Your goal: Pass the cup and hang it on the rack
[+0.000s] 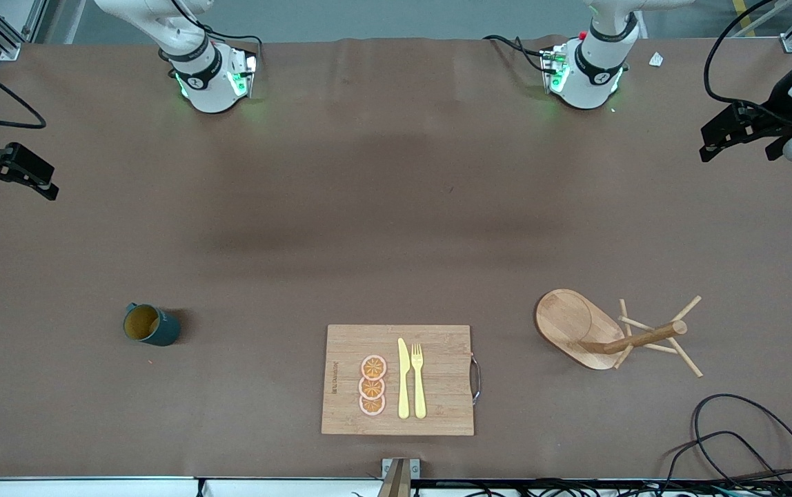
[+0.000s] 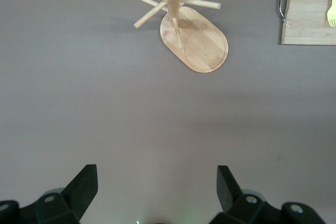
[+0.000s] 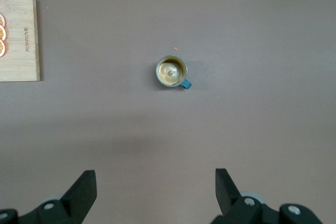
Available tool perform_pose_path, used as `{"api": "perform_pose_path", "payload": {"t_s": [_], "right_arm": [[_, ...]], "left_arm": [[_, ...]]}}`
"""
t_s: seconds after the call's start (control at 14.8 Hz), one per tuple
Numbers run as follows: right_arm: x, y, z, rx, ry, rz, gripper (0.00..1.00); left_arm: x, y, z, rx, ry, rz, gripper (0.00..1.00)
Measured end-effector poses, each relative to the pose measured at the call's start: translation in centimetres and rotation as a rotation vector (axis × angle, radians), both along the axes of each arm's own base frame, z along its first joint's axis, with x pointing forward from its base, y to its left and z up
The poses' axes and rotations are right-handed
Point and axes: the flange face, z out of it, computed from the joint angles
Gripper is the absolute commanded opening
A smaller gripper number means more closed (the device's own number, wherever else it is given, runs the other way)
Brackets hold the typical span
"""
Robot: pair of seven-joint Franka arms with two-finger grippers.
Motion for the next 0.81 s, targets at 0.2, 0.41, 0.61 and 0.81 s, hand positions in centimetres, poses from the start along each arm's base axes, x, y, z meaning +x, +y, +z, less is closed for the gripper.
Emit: {"api": "perform_pose_path", "payload": {"t_s": [0.2,0.41,0.61,0.81], "right_arm": [[0.0,0.0,0.0,0.0,0.0,0.0,1.0],[0.0,0.0,0.0,0.0,0.0,0.0,1.0],[0.0,-0.01,0.0,0.0,0.0,0.0,1.0],[0.0,-0.04,-0.01,0.0,0.0,-0.001,1.0]], "left_arm": [[0.01,0.05,0.0,0.0,0.001,0.001,1.0],[0.07,0.17,0.46,-0.001,-0.009,0.003,1.0],[0.24,0.27,0.51,-0.001,-0.011,0.005,1.0],[0.35,0.27,0.38,-0.001,-0.008,0.005,1.0]]}}
